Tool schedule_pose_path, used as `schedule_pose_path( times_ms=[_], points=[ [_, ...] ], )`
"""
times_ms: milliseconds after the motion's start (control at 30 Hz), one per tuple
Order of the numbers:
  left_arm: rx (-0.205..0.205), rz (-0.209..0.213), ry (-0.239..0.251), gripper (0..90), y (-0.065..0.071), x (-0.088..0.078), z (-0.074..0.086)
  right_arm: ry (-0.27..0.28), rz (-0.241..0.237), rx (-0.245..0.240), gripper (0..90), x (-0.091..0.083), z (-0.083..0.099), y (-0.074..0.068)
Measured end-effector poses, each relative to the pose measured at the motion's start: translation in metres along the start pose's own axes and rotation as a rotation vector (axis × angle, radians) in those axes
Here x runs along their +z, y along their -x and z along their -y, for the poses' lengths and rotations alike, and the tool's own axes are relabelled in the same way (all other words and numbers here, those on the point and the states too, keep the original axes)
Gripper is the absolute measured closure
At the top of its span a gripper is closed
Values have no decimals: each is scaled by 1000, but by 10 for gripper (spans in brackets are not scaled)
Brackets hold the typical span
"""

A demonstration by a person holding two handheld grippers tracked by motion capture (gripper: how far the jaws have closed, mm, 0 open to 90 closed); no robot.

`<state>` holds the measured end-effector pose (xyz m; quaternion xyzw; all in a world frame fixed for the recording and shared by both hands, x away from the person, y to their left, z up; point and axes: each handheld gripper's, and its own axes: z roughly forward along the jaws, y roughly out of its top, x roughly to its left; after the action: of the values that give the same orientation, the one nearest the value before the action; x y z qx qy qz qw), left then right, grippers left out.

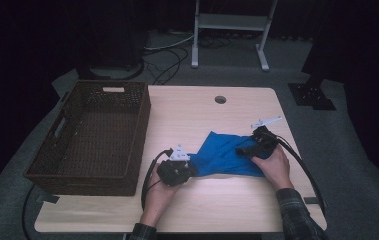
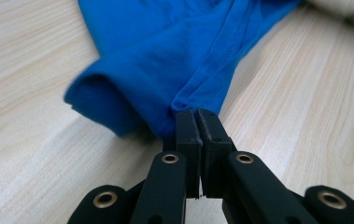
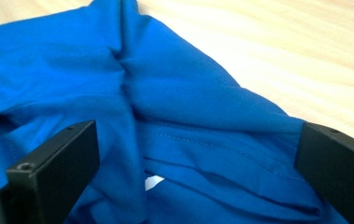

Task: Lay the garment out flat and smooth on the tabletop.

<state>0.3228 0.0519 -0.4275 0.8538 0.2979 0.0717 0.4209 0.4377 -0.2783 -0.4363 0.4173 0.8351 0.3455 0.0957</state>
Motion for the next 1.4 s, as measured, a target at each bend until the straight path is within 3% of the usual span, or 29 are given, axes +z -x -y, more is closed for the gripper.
schedule_pose_path(
  times_ms=[267,433,633,867,1133,1333,1400],
  points=[
    [-12,-18,6,883,-3,-9,7,-27,65,50,0,4,-13,26],
    [-24,-33,4,883,-6,-15,12,-29,71,88,0,-3,-11,34],
    [-33,-58,3,883,-9,-21,16,33,43,88,0,-27,7,29],
    [-39,-88,1,883,-12,-29,19,64,55,79,0,-47,36,23],
    [-45,-85,-12,880,-13,-29,22,136,48,22,3,-70,48,4],
    [-54,-89,-10,880,-14,-29,24,148,50,20,66,-82,63,0],
    [-55,-90,-9,879,-15,-30,24,153,34,25,127,-85,68,1]
  ],
)
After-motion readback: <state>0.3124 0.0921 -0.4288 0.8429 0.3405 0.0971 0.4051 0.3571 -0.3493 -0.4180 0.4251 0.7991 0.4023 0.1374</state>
